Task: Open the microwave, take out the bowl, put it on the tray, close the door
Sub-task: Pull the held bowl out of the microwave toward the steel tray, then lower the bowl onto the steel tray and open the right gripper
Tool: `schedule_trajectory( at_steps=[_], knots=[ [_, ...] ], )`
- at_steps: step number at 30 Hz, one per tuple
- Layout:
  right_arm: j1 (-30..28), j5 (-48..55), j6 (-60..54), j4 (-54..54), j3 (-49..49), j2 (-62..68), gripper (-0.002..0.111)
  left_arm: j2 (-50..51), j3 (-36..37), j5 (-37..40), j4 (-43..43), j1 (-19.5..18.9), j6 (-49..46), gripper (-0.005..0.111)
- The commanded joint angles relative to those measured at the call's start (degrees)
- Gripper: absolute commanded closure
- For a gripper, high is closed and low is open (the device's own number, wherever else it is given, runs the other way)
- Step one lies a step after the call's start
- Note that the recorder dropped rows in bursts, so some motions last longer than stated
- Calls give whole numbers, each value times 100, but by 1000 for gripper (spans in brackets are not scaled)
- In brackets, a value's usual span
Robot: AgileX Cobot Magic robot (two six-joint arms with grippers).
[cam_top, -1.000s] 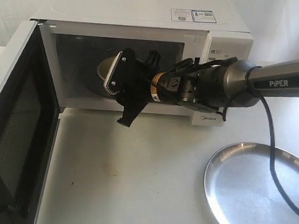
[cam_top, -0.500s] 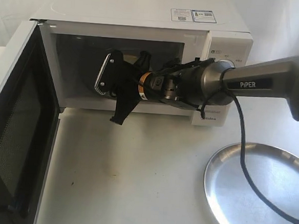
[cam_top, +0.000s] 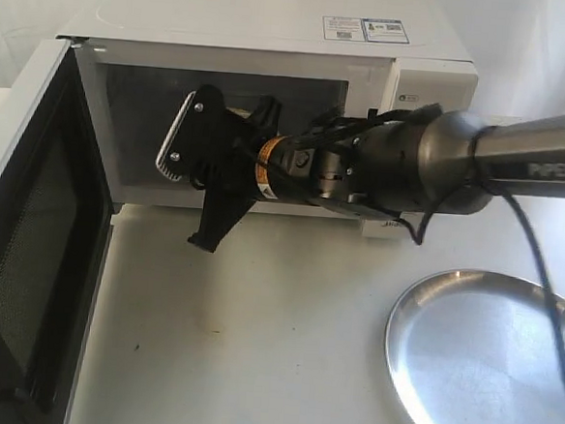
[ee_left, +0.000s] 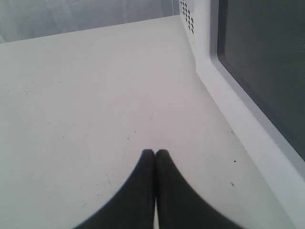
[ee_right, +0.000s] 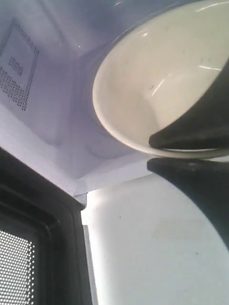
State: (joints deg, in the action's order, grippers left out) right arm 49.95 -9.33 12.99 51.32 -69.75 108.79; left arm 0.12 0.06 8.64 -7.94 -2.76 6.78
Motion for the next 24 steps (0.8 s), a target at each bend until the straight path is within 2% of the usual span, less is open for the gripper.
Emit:
schedule_trajectory(
  at_steps=[1, 4, 7, 13, 19, 24],
  knots=[
    [170, 842, 549, -66, 590, -895, 108, -12, -6, -10, 20, 5, 37, 107],
    [284, 1231, 1048, -78, 1203, -1552, 108, -12, -6, -10, 20, 5, 37, 107],
    [371, 1921, 2437, -342, 1791, -2212, 108, -12, -6, -10, 20, 5, 37, 107],
    [435, 2826, 2951, -152, 3070, -3334, 108, -12, -6, -10, 20, 5, 37, 107],
    [435, 4054, 4449, 613, 3949, -4062, 108, -12, -6, -10, 20, 5, 37, 107],
    [435, 4130, 4958, 651, 4505, -4122, 108, -12, -6, -10, 20, 5, 37, 107]
  ],
)
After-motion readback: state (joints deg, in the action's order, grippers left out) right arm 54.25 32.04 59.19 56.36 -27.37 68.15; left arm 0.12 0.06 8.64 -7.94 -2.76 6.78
